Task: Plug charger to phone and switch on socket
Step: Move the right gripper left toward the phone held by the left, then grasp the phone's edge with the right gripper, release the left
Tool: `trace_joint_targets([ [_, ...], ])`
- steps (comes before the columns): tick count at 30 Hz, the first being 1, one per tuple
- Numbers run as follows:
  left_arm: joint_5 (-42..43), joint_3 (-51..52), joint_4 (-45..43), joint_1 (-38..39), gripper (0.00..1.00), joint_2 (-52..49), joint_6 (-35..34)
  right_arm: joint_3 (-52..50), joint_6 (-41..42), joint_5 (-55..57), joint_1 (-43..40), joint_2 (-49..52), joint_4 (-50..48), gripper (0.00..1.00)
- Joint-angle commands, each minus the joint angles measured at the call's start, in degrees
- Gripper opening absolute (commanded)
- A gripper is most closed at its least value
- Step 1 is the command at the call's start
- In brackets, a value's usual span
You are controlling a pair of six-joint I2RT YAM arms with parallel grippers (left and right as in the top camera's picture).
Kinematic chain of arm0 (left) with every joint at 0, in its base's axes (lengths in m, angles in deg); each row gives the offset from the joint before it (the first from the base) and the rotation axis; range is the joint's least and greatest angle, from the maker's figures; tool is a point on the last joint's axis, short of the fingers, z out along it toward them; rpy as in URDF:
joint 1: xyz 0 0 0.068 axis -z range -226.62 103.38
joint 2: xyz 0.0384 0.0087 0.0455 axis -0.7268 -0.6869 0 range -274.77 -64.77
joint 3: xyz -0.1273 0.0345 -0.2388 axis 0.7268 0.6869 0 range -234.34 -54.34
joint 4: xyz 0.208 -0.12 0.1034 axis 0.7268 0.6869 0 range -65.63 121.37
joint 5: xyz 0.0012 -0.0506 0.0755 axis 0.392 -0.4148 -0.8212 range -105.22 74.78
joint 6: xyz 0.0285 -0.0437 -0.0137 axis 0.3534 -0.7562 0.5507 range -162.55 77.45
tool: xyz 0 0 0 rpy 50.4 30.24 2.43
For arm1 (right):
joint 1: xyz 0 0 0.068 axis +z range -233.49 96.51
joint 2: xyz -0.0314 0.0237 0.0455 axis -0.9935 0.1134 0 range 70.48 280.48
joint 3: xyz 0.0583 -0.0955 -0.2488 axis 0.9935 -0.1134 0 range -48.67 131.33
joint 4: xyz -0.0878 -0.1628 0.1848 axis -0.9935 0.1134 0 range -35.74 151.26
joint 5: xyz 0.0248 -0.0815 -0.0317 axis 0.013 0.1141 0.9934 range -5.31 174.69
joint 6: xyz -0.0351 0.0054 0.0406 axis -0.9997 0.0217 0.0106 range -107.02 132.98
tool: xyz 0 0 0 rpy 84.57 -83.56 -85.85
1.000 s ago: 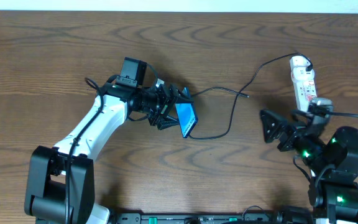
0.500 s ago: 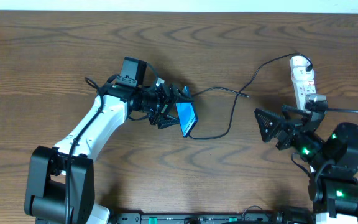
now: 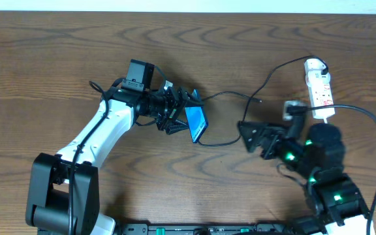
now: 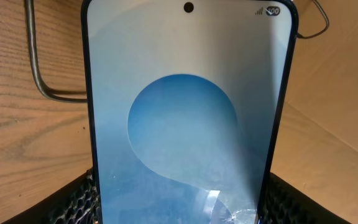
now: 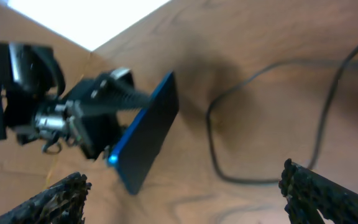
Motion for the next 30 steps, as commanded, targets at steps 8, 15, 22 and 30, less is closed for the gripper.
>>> trace_joint_targets([
  [8, 0.5, -0.4, -0.9, -0.3, 0.7, 1.5, -0.5, 1.1, 8.5, 23.2, 21.2, 5.6, -2.1, 0.96],
  [15, -0.2, -0.4, -1.0, -0.3, 0.69, 1.5, -0.5, 2.4, 8.5, 31.8, 29.9, 15.2, -10.0, 0.95],
  [22, -0.2, -0.4, -1.6, -0.3, 0.7, 1.5, -0.5, 7.5, 8.5, 41.3, 34.2, 24.7, -11.0, 0.89],
  [30, -0.2, -0.4, -1.6, -0.3, 0.7, 1.5, -0.5, 8.5, 12.9, 43.1, 34.7, 32.6, -15.3, 0.81],
])
